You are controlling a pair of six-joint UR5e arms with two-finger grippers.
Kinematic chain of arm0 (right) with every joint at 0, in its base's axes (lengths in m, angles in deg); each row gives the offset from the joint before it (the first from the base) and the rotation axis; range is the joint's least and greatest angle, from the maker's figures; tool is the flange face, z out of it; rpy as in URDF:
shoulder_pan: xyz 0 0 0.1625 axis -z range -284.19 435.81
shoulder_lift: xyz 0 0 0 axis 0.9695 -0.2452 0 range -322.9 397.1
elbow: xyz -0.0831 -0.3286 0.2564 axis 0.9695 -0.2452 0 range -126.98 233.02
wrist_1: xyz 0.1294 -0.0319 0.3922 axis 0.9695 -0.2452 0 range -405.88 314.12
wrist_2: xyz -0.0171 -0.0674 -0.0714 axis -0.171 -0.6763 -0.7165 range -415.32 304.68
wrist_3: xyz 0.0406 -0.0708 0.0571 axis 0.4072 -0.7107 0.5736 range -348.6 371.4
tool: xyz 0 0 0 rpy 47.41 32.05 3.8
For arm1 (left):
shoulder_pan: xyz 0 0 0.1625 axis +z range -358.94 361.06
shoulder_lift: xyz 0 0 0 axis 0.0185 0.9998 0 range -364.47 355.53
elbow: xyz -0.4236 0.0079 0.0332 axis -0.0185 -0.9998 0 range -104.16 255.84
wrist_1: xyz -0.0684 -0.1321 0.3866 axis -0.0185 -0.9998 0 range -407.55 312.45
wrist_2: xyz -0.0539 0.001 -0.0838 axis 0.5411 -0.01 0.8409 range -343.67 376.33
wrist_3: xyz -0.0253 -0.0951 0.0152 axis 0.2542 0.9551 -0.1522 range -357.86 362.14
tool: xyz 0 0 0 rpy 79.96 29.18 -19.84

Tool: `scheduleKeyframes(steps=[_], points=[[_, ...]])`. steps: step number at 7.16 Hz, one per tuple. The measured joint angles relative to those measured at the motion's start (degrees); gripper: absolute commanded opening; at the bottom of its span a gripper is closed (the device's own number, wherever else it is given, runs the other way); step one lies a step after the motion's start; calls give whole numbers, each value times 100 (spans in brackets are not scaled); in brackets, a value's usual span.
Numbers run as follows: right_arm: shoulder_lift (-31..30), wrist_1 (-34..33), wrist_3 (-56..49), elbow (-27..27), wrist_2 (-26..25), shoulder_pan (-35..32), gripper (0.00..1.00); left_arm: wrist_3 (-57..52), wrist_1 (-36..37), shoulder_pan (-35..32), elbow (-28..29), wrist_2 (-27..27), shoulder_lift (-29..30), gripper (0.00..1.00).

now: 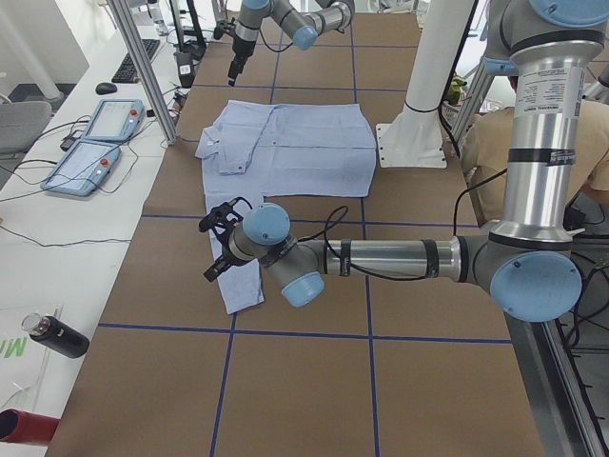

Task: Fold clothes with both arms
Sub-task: 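Release the sleeve with the right gripper while the left gripper reaches the other cuff, then grasp the cuff of the sleeve nearest the left gripper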

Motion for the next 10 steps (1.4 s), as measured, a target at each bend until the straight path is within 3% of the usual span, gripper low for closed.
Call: scheduleKeyframes(steps=[2,4,6,8,10], points=[[-1752,-26,-1219,1440,970,-885,100,1294,-802,754,307,-1128,18,100],[-3218,209,-2446,2109,1853,-1807,100,2031,-1273,1203,621,-1649,-4,100],[-4575,985,-3345,2392,2238,-2479,100,2391,-1990,1447,1181,-1819,-63,99],[-5187,1521,-3637,2450,2409,-2775,100,2667,-2564,1867,1617,-2216,-81,95],[-5266,1615,-3676,2476,2436,-2834,100,2763,-2737,2210,1736,-2382,-111,90]])
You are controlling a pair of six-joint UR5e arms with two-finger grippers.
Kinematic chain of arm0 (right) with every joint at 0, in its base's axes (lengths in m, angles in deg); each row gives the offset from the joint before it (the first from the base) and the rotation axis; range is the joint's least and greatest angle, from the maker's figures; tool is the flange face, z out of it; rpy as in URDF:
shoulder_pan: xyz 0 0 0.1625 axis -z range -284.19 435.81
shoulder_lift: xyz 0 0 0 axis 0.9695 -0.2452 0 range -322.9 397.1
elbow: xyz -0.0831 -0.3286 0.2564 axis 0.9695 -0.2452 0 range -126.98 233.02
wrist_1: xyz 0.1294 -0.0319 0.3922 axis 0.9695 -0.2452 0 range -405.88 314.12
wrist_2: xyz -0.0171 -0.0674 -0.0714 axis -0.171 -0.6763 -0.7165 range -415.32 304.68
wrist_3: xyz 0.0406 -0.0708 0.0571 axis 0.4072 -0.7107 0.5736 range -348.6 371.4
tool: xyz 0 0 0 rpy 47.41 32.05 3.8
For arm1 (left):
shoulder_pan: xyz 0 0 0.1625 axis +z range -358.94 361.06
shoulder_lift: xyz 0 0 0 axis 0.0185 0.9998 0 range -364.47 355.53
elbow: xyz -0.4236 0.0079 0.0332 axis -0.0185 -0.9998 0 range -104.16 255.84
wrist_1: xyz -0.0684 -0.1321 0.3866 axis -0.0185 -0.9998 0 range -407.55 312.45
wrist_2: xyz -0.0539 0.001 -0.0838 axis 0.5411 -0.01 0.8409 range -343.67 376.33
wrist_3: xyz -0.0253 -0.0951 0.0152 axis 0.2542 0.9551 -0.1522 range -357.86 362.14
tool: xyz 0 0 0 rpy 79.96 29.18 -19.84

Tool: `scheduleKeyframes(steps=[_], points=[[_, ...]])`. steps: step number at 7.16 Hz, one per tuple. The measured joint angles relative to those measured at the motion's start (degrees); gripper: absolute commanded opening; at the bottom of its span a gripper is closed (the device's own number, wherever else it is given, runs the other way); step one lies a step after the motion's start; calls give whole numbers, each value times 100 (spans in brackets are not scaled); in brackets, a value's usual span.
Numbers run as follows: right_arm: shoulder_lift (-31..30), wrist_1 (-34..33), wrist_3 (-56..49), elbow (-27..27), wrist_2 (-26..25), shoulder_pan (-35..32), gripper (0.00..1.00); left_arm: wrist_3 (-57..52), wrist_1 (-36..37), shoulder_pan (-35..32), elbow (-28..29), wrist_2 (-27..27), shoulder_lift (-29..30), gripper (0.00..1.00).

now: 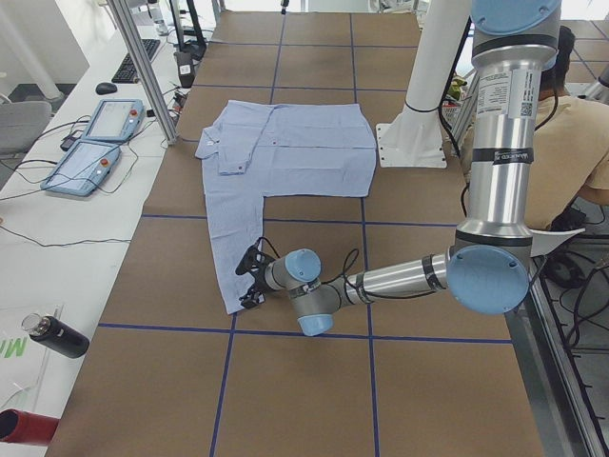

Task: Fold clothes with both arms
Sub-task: 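Grasp the cuff of the sleeve nearest the left gripper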

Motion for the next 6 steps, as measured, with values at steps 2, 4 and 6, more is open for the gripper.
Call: scheduleKeyframes(steps=[2,4,6], points=[[-2,16,-4,10,-4,-7,100,-21,-79,150,46,-19,-89,90],[0,24,-5,12,-10,-8,100,-39,-137,179,59,-25,-199,90],[1,41,-5,11,-11,-8,100,-14,-129,185,79,-27,-194,89]])
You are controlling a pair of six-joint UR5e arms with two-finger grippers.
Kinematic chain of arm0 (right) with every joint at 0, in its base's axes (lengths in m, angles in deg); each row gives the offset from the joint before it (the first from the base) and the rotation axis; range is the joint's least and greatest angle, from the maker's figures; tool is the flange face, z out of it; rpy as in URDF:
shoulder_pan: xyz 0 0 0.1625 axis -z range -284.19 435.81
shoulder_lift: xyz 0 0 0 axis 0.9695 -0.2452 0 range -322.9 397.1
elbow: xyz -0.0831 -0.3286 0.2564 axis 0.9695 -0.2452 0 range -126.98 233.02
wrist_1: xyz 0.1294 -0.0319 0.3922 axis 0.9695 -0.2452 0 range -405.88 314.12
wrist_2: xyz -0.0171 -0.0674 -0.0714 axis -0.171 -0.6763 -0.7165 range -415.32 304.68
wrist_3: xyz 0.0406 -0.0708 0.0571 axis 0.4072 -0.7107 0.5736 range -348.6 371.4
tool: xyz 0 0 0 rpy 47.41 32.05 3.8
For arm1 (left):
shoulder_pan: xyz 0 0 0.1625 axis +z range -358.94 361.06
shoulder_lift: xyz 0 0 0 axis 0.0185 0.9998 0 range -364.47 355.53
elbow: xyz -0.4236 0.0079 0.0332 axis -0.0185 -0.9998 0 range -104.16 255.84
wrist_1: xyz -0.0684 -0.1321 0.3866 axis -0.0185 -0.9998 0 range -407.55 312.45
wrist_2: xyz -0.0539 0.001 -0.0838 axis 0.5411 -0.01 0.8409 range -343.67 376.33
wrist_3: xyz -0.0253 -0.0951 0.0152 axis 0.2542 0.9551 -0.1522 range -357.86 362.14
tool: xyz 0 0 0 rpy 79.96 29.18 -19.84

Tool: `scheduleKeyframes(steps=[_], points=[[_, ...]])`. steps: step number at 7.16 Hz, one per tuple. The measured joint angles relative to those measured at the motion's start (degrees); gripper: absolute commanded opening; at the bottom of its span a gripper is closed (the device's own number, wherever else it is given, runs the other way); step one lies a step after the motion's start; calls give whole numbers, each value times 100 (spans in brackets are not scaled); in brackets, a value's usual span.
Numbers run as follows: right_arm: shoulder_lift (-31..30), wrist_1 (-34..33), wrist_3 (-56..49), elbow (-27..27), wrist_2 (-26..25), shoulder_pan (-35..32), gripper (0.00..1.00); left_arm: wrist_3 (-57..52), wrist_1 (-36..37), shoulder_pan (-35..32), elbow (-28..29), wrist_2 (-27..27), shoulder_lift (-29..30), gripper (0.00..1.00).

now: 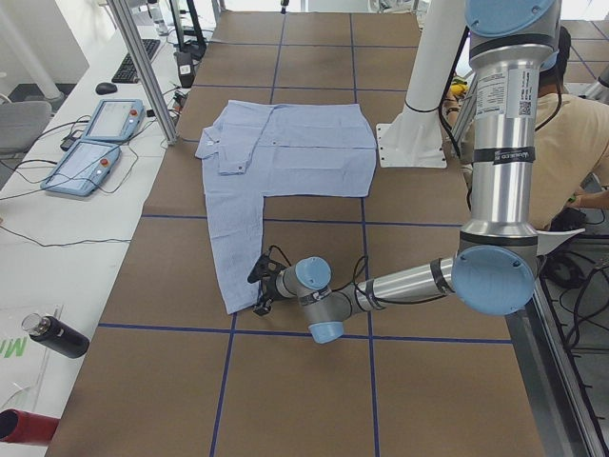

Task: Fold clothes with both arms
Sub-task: 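Grasp the cuff of the sleeve nearest the left gripper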

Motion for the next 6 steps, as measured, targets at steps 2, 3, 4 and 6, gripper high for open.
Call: scheduleKeyframes(steps=[2,3,4,6], points=[[0,7,0,-4,0,0,100,4,13,4,67,-3,74,86],[2,7,0,-5,0,0,100,-1,19,7,155,-6,144,81],[6,12,2,-4,0,1,100,-11,22,9,239,-8,209,59],[8,27,8,-5,0,2,100,-28,23,10,285,2,265,0]])
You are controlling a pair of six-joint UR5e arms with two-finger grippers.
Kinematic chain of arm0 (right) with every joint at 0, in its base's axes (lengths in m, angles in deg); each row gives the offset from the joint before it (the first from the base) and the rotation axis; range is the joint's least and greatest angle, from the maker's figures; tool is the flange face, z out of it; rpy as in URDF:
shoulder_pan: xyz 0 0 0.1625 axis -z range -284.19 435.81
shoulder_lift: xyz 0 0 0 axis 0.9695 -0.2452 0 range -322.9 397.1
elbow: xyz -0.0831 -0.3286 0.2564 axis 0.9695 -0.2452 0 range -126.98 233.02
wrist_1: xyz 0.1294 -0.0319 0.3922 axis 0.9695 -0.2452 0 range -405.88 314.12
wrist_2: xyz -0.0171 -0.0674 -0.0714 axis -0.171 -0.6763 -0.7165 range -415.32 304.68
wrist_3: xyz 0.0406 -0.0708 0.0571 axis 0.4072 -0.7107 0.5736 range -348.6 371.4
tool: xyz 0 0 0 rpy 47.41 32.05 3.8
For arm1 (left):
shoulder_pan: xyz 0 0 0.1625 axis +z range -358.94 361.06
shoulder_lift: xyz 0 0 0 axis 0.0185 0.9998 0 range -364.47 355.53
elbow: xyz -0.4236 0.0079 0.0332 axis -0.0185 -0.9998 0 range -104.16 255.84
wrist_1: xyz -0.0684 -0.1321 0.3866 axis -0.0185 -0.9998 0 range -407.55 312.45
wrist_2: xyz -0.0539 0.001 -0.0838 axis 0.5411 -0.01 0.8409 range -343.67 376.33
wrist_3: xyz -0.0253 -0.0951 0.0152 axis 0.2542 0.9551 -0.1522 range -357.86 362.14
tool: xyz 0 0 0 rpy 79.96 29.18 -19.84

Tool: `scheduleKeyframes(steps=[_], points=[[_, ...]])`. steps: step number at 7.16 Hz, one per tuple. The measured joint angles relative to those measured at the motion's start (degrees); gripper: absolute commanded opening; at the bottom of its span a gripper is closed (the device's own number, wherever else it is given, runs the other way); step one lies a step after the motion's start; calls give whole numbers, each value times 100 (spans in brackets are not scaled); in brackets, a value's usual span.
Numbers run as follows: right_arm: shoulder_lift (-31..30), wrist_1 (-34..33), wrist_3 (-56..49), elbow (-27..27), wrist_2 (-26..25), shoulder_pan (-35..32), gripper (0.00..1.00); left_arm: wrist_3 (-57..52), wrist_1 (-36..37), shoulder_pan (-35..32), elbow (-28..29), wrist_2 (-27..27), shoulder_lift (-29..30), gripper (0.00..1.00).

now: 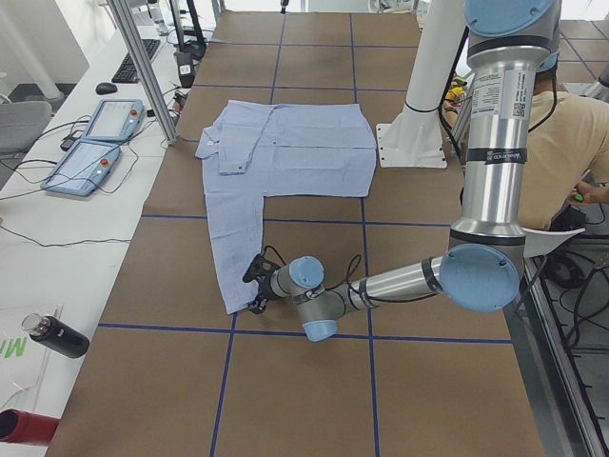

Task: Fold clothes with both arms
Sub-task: 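Grasp the cuff of the sleeve nearest the left gripper, then carry the held sleeve across the shirt front toward the collar with the left gripper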

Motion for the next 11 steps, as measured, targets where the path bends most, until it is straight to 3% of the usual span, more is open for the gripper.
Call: scheduleKeyframes(steps=[3,7,9,11], points=[[3,18,22,6,0,-2,100,-9,-10,-8,-94,71,-12,0],[-2,20,56,4,0,-1,100,-13,518,-567,-830,1162,46,0],[-7,20,67,0,0,3,100,-16,1797,-680,-1656,1293,394,0],[-14,15,73,-2,0,1,100,-6,3803,-653,-2367,1196,1359,0]])
